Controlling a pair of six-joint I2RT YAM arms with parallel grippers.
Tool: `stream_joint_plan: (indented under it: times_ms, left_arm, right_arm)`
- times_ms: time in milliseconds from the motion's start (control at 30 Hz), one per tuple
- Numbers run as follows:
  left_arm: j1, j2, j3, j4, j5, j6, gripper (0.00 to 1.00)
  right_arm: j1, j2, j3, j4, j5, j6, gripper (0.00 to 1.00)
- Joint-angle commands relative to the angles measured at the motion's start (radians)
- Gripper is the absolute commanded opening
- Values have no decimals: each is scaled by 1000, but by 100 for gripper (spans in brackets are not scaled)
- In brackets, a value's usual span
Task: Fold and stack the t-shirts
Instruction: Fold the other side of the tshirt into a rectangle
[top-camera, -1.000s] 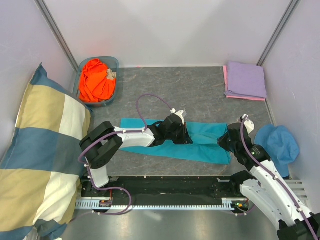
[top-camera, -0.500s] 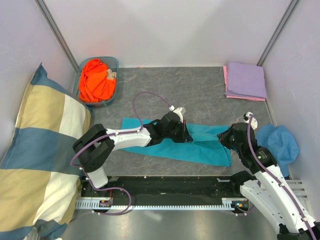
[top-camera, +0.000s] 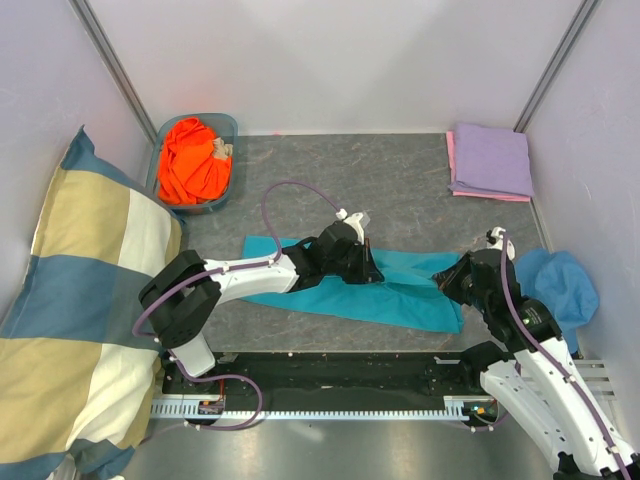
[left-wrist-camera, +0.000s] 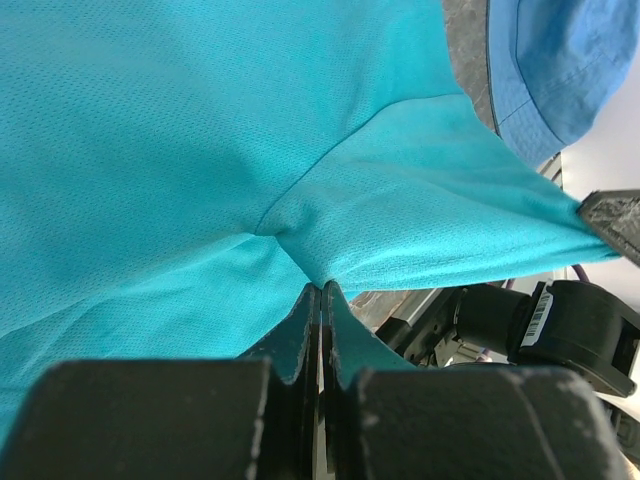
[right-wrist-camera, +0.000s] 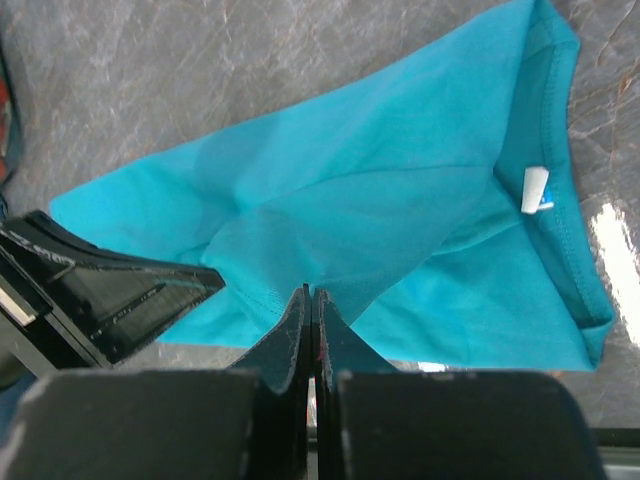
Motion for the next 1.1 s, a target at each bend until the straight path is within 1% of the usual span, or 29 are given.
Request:
stream_joint_plan:
  times_ms: [0, 433, 567, 600, 633, 867, 900, 933, 967, 1000, 1033, 1067]
  left_arm:
    - [7, -36, -19, -25, -5, 41, 2]
    - [7, -54, -88, -31, -2, 47, 2]
    - [7, -55, -123, -29, 6, 46, 2]
    - [7, -53, -139, -28, 11, 43, 2]
    - [7, -53, -146, -25, 14, 40, 2]
    - [4, -59, -208, -14, 9, 37, 2]
    - [5, -64, -217, -14, 8, 37, 2]
    - [5, -65, -221, -14, 8, 38, 2]
    - [5, -67, -226, -15, 8, 38, 2]
    - [5, -70, -229, -20, 8, 40, 3]
    - [5, -71, -232, -25, 9, 40, 8]
    - [5, -74, -234, -32, 9, 40, 11]
  right_arm:
    - [-1, -17, 14, -46, -62, -22, 0]
    - [-1, -55, -44, -161, -111, -39, 0]
    - [0, -35, -60, -187, -127, -53, 0]
    - [0, -31, -66, -183, -127, -60, 0]
    - [0, -28, -72, -180, -169, -64, 0]
    - [0, 25, -77, -173, -204, -96, 0]
    - [0, 28, -73, -173, -202, -99, 22]
    - [0, 29, -70, -176, -196, -100, 39]
    - [0, 31, -60, -183, -176, -102, 50]
    - [0, 31, -55, -187, -159, -102, 66]
    - [0, 29, -49, -189, -144, -105, 78]
    - [2, 31, -37, -189, -135, -106, 82]
